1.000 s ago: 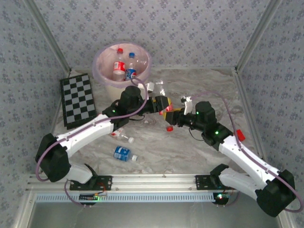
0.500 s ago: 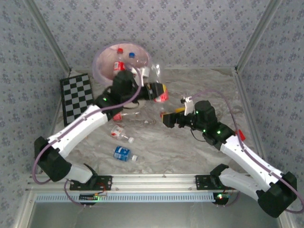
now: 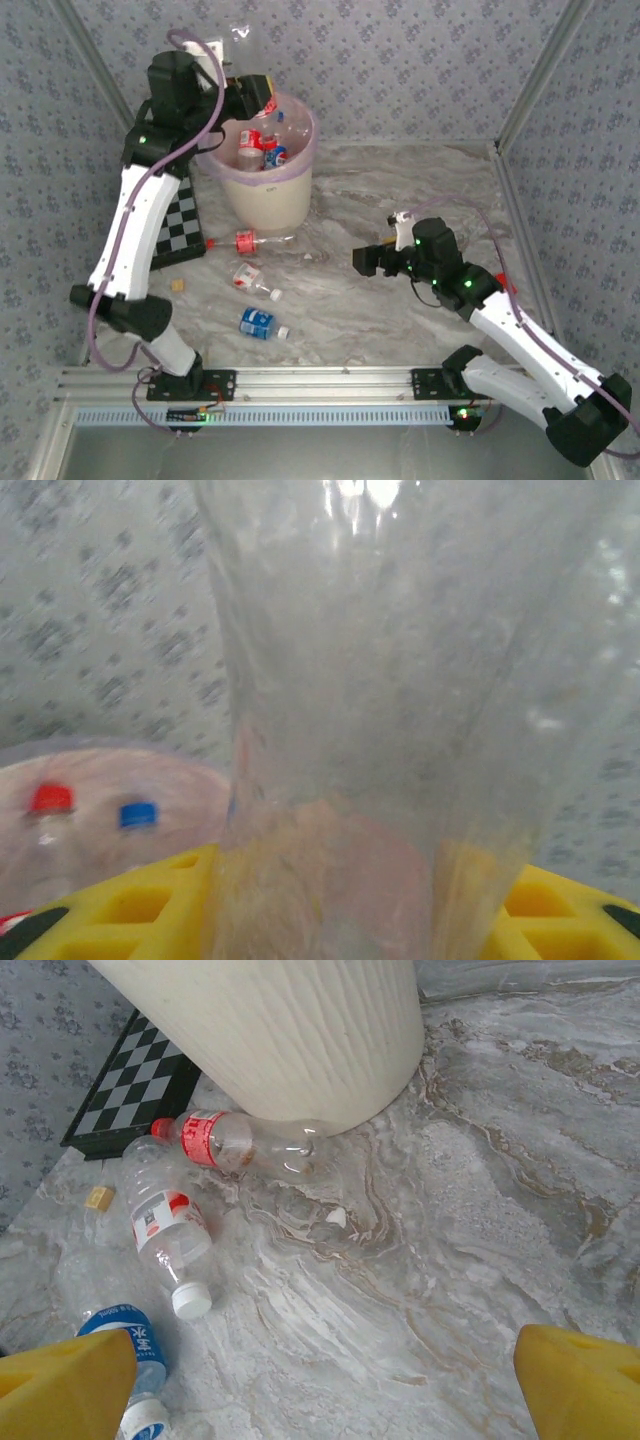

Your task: Put the plastic bottles in the bin

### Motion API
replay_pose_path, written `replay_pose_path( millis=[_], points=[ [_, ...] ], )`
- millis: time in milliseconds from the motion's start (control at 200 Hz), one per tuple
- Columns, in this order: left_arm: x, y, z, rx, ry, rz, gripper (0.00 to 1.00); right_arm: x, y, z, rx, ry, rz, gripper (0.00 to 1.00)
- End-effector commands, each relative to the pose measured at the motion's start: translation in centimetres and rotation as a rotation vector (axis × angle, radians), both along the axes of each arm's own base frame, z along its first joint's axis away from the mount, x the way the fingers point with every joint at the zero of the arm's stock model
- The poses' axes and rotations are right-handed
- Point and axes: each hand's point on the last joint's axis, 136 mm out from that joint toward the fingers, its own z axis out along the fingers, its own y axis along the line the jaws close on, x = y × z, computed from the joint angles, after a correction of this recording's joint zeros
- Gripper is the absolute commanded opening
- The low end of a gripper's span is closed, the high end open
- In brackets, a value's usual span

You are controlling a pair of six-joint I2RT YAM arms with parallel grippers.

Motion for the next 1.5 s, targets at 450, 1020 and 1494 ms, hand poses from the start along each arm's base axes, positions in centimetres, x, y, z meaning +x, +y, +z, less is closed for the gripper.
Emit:
replay_pose_path(
  millis=[450,1020,1494],
  points=[
    [8.1,1.5,-15.1,0.260,0.354,0.051,0.00,-0.7,-1.9,-1.3,-0.061,0.014,-0.044,0.98],
    [8.3,0.0,-18.3,0.290,0.426,-0.004,0.45,-0.2,-1.6,-2.4,-0.068,0.035,-0.037,0.97],
    [6.2,-1.1,-12.0,0.244,0.297,-0.022,0.93,0.0,-1.7,-2.8,-0.088,0.039,-0.041,0.97]
  ],
)
